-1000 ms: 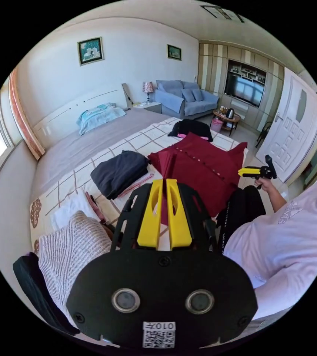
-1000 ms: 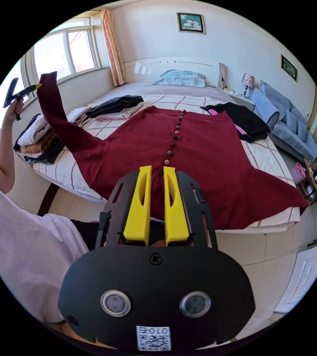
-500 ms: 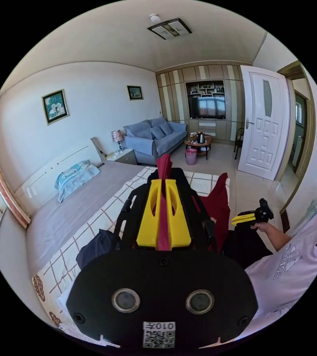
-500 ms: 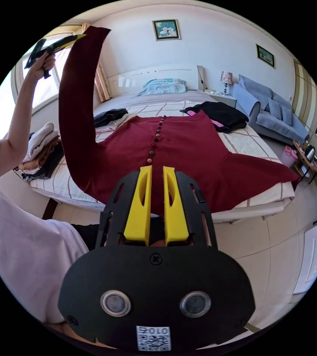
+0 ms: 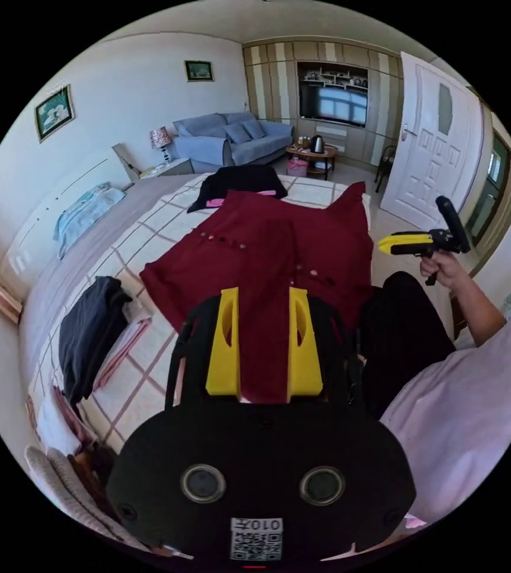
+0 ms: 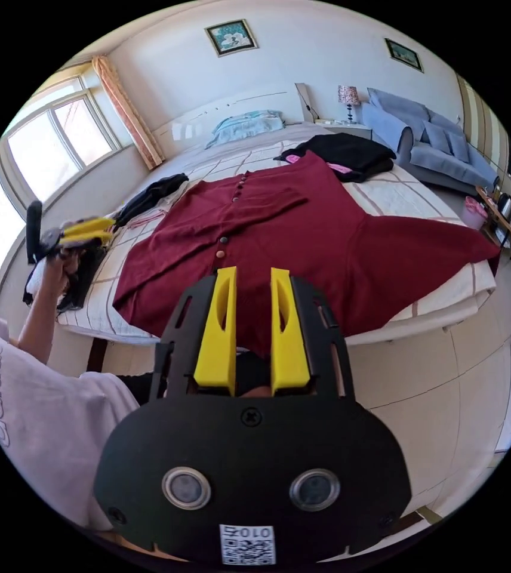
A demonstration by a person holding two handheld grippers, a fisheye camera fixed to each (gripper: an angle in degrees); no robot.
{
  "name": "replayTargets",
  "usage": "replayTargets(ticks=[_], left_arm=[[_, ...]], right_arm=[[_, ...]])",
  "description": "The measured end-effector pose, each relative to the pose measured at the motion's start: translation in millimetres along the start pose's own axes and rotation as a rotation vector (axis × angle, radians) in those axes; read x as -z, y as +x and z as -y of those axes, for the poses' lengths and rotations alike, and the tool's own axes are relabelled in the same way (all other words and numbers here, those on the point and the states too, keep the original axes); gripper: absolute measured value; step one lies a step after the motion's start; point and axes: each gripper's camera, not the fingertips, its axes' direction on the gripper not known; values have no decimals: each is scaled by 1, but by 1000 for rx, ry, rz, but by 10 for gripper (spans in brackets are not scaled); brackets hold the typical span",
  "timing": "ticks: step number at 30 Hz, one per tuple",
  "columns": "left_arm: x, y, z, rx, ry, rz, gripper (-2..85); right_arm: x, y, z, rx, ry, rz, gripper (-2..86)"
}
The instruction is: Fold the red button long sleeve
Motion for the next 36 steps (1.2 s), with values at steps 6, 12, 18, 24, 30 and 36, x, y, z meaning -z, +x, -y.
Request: replayTargets(ticks=[6,12,18,24,30,36], left_arm=[[-18,48,-106,175,-122,230,143],[-54,81,-106,190,-169,120,155],[-72,96,-94,212,-157,113,158],[-75,104,-85,213,-149,97,156],[-79,106,-84,226,-155,101,149],[-85,114,-77,203,-176,136,129]], right_arm=[[-56,29,119,-97,-18,88,113],[-127,55,212,-246,-94,-186,140],[-168,31,234,-254,-163,-297,125],[-183,6,251,-227,-200,-323,76],[-127,14,265,-193,-91,-177,40],[-94,45,267,-179,-84,-231,39]])
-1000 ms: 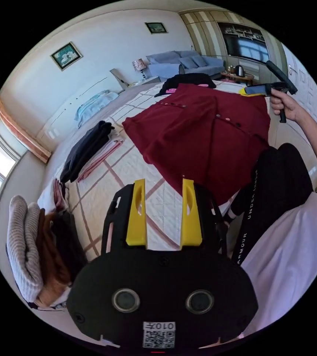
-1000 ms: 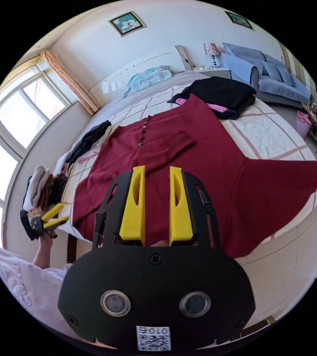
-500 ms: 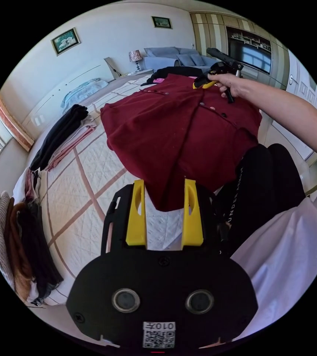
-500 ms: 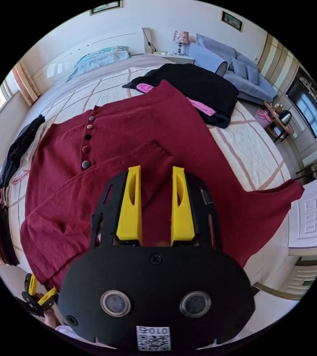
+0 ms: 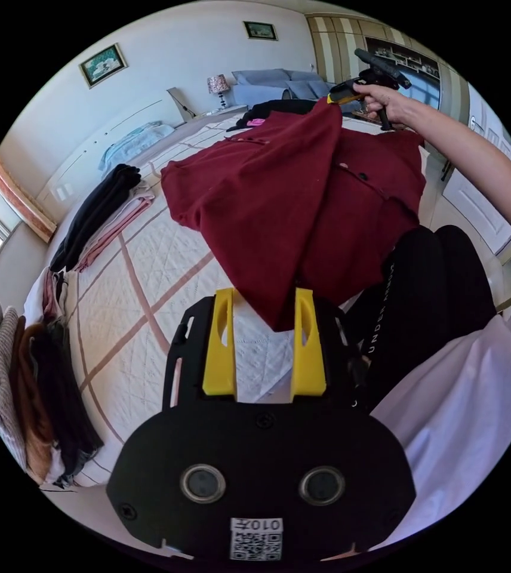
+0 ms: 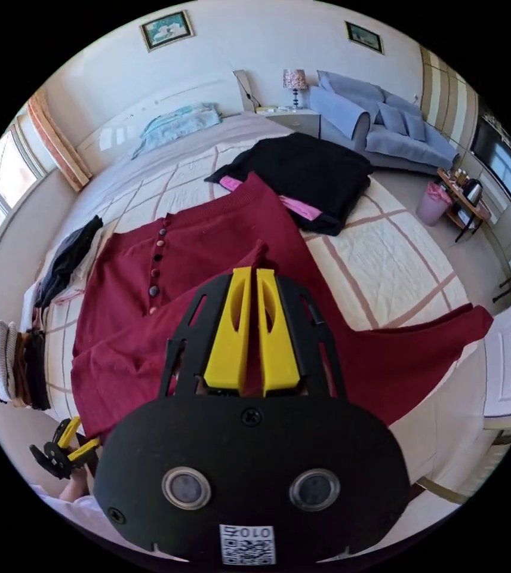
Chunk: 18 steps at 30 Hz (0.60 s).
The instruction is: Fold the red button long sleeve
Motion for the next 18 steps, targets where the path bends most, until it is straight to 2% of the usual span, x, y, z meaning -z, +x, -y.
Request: replayTargets(ticks=[2,3,8,10,12,14,18], left_arm=[[1,3,1,-10,-3,11,115],[2,6,2,-26,-8,15,104],[3,9,1,-84,-53,48,34],[7,-1,-2,-64,-59,6,13],[13,-12,-4,-20,-42,-43,6],[19,-21,-7,11,-33,-79,3],[4,-30,-7,13,-112,-123,1]], right_arm=[[-36,6,-5,42,-144,-38,39],[-40,8,-8,38,-152,-55,39],[-25,33,-22,-60,-94,59,31],[-10,36,-28,-72,-27,51,28],[-6,38,-32,-59,-21,58,28],[-18,42,-35,-33,-102,64,28],[-9,62,-40,-41,-56,166,33]])
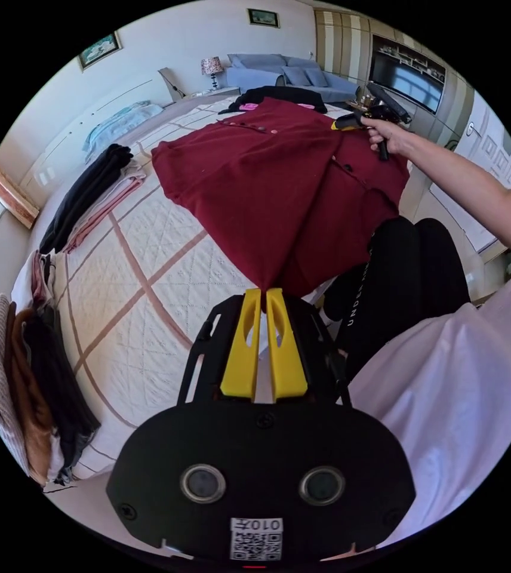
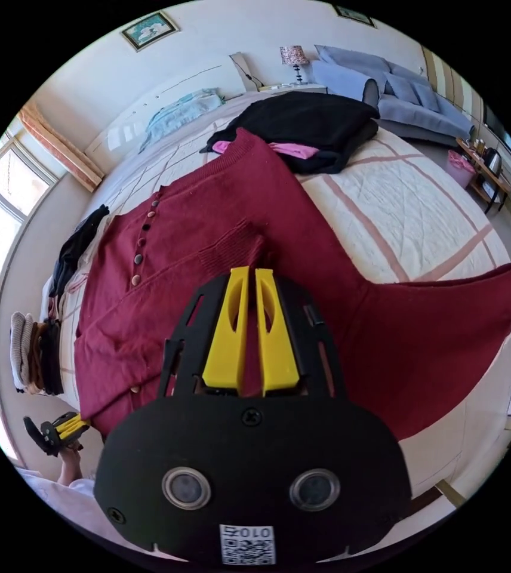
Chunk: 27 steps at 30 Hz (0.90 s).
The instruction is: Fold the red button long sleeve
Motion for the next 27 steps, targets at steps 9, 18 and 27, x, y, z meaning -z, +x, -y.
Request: replayTargets(ticks=[9,18,27], left_arm=[[5,-21,-9,-42,-6,-3,11],[55,-86,-29,194,311,-213,3],[34,-128,-13,256,410,-349,-1]], right_arm=[[39,33,-17,87,-21,25,50],[205,237,-78,-467,421,-183,118],[199,364,-63,-639,323,152,73]])
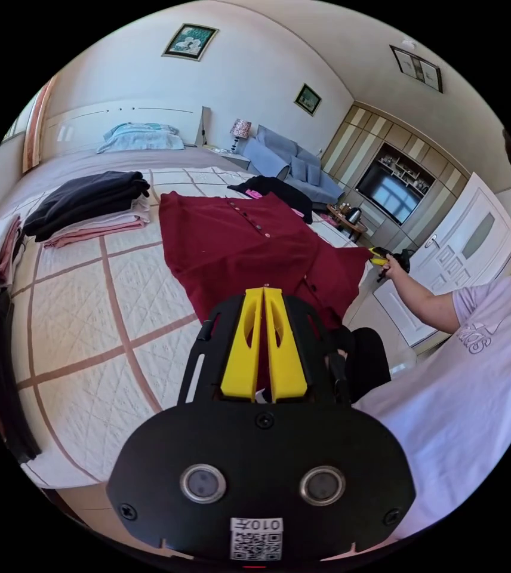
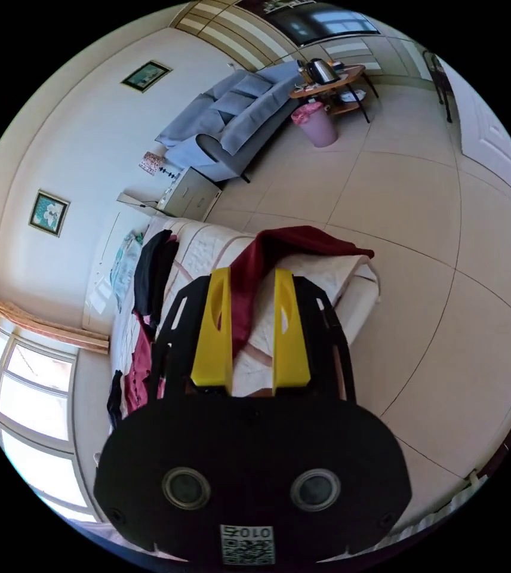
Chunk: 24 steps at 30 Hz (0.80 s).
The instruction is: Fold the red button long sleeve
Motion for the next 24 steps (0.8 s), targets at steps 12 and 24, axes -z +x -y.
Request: replayTargets(ticks=[12,24], left_arm=[[-17,-21,12,-86,3,-163,21],[-44,-85,16,40,-69,-148,117]], right_arm=[[45,-329,-207,1099,107,75,37],[-68,-332,-462,1322,-561,90,72]])
